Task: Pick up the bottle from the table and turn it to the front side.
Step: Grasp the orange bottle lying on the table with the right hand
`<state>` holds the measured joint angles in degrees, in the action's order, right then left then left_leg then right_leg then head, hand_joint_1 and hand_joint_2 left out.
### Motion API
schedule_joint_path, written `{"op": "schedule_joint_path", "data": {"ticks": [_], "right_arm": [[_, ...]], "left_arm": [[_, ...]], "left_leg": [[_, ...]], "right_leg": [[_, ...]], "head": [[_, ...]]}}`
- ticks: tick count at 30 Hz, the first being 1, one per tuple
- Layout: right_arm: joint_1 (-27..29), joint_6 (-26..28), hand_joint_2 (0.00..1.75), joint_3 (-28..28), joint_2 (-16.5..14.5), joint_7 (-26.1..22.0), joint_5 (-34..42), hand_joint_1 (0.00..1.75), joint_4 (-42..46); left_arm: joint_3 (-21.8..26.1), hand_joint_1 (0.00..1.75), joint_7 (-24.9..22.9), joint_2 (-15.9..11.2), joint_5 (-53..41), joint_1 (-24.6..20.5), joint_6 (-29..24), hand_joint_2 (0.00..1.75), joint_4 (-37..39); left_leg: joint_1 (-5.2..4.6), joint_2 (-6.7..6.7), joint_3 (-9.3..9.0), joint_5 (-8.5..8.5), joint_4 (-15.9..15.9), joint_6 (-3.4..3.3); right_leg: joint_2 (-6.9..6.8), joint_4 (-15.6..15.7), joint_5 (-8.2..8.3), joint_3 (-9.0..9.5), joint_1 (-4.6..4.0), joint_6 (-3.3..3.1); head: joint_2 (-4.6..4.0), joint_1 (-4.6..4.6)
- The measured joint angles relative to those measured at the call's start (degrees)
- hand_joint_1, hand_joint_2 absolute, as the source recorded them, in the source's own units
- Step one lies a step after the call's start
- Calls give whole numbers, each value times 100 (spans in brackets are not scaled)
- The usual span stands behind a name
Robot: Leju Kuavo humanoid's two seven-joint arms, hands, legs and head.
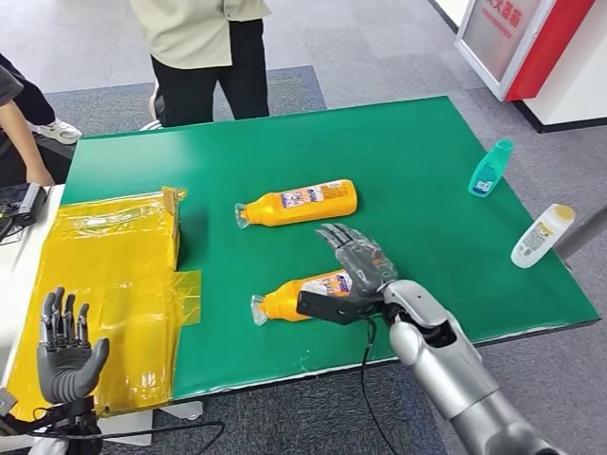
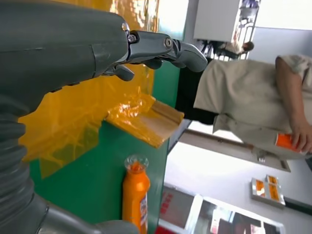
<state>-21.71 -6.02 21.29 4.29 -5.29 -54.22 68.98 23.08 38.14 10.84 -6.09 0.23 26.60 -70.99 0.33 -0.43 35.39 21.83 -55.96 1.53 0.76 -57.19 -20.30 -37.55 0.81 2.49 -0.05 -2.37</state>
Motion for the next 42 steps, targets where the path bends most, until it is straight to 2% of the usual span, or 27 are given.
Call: {"op": "schedule_joint_path", "data": {"ticks": [5, 13, 19, 23, 27, 30, 34, 37, 42], "right_arm": [[-860, -323, 175, 565, 154, 119, -22, 0, -846], [-2107, -964, 175, 1512, 155, 206, -9, 0, -2114], [-2875, -2131, 175, 2185, 363, -353, 249, 0, -2809], [-3126, -2494, 175, 2576, 677, -584, 512, 0, -3021], [-3265, -2649, 175, 2803, 981, -593, 1245, 0, -2986], [-3368, -2733, 175, 2985, 1300, -383, 2301, 0, -2647], [-3525, -2362, 175, 3171, 1866, -57, 3463, 0, -1834], [-3526, -2171, 175, 3273, 2252, 30, 3775, 0, -1275], [-3514, -2218, 175, 3439, 2788, 105, 4067, 0, -578]], "left_arm": [[-354, 0, 0, -156, 296, -67, -54, 175, 173], [-480, 0, 0, -371, 453, -125, 34, 175, 312], [-580, 0, 0, -489, 507, -204, 56, 175, 456], [-614, 0, 1, -572, 556, -233, 99, 175, 566], [-611, 0, 0, -618, 600, -229, 138, 175, 618], [-600, 0, 0, -638, 618, -201, 160, 175, 625], [-538, 0, 1, -651, 624, -100, 177, 175, 619], [-460, 0, 2, -651, 624, -25, 193, 175, 602], [-360, 0, 2, -650, 623, 44, 220, 175, 566]], "left_leg": [[0, 1, 6, -6, 0, 9], [2, 2, 14, -12, 0, 11], [0, -4, 16, -17, -4, 2], [-4, -6, 26, -17, -5, 2], [-6, -5, 30, -17, -5, 2], [-6, -5, 34, -17, -5, 2], [-6, -6, 39, -17, -5, 1], [-7, -6, 40, -13, -5, -4], [-9, -8, 43, -10, -6, -9]], "right_leg": [[2, -1, 8, -11, -1, -6], [1, -1, 10, -21, -5, -9], [-5, 3, 14, -14, -1, -2], [-4, 6, 24, -22, 3, 5], [-2, 6, 27, -29, 6, 5], [-3, 6, 27, -33, 6, 5], [-4, 6, 24, -35, 5, 7], [-4, 7, 23, -36, 7, 9], [-4, 8, 21, -36, 9, 13]], "head": [[0, 0], [1, 1], [0, 0], [-1, 0], [1, 0], [1, 1], [0, -1], [1, 0], [0, -1]]}}
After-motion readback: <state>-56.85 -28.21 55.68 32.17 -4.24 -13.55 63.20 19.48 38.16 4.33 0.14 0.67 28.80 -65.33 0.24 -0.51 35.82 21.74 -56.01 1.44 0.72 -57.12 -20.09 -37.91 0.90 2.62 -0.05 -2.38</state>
